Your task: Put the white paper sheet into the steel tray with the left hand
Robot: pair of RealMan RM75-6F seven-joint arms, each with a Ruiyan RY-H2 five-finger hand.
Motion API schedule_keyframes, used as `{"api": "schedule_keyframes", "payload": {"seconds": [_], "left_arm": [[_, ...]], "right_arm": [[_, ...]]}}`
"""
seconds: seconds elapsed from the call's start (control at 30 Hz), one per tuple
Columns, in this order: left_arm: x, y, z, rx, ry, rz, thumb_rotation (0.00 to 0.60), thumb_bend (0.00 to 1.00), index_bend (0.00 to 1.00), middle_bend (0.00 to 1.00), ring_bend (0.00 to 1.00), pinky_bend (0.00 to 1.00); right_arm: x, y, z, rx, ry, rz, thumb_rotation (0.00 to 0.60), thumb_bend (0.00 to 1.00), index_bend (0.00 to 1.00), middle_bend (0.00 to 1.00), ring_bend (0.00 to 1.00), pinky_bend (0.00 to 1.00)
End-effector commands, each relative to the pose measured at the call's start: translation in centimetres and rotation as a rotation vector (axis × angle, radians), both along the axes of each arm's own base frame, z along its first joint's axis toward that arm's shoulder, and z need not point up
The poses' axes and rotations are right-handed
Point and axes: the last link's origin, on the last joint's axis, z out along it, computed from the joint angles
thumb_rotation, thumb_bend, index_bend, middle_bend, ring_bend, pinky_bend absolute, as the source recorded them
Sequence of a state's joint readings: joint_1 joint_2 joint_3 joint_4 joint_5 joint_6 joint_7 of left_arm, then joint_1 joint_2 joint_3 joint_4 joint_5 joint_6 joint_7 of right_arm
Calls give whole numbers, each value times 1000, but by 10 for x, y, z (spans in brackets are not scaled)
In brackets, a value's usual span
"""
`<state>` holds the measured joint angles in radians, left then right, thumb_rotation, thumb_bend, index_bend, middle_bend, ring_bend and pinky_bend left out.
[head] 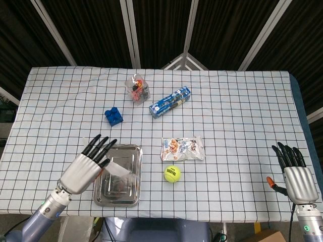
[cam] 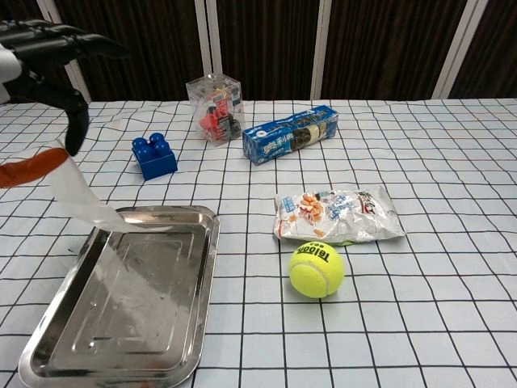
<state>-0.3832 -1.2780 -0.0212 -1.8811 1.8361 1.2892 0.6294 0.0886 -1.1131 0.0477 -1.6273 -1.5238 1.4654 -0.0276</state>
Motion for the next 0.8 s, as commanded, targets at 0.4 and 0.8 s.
{"api": "schedule_keyframes", "payload": {"seconds": [0.4,0.8], "left_arm": [[-30,-39,-47,-155,118,-9,600,524,566,32,0,0],[-72,-25,-55,-204,271,-53,600,524,566,37,0,0]], "right_arm": [[-1,0,0,2,4,-14,600,314,0,0,0,0],[-1,0,-1,5,5,-14,600,314,0,0,0,0]]}}
